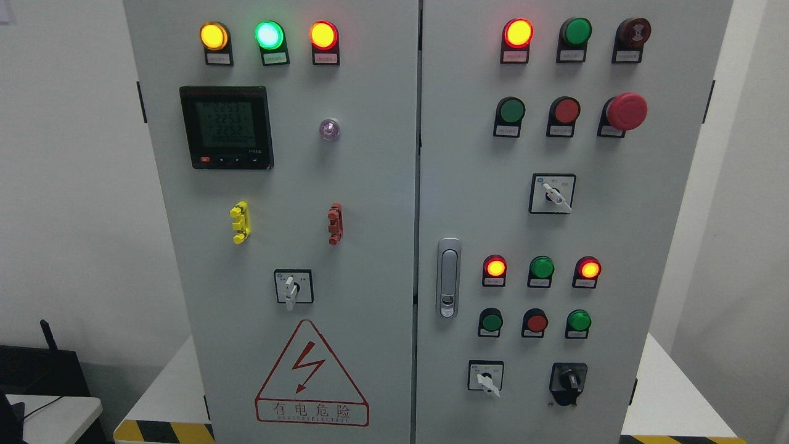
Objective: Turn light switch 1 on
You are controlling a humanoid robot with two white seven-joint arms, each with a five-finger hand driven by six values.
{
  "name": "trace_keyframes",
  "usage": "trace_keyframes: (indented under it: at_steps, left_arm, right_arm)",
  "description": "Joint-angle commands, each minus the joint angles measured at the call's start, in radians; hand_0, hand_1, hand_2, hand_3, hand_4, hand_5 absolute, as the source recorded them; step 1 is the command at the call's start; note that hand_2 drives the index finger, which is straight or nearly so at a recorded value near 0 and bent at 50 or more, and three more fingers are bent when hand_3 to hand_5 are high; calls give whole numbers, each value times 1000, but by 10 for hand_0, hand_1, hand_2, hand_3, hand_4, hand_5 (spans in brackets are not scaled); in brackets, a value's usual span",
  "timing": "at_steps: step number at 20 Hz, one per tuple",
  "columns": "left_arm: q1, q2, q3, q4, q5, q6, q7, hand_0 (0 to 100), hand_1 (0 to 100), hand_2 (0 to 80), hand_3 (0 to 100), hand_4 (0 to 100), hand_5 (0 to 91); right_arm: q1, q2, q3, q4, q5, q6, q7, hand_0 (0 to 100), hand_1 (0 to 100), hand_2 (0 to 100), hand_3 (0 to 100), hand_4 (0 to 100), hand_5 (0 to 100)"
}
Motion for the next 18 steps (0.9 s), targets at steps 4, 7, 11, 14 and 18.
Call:
trace_keyframes:
  at_steps: [4,7,11,14,18]
  left_arm:
    - [-1,2,0,0,-28,0,0,359,7,0,0,0,0]
    - [0,2,-1,-5,-29,0,10,359,7,0,0,0,0]
    - [15,-2,6,-105,-29,-3,111,354,0,0,0,0,0]
    - [77,-2,54,-251,-35,4,112,346,0,0,0,0,0]
    - [94,-2,129,-330,-41,3,103,353,6,0,0,0,0]
  right_arm:
    - [0,0,20,0,-26,0,-1,120,389,0,0,0,0]
    - [0,0,20,0,-26,0,-1,120,389,0,0,0,0]
    - [0,0,20,0,-26,0,-1,120,389,0,0,0,0]
    - [0,0,20,0,-26,0,-1,120,389,0,0,0,0]
    - [0,0,20,0,-26,0,-1,120,389,0,0,0,0]
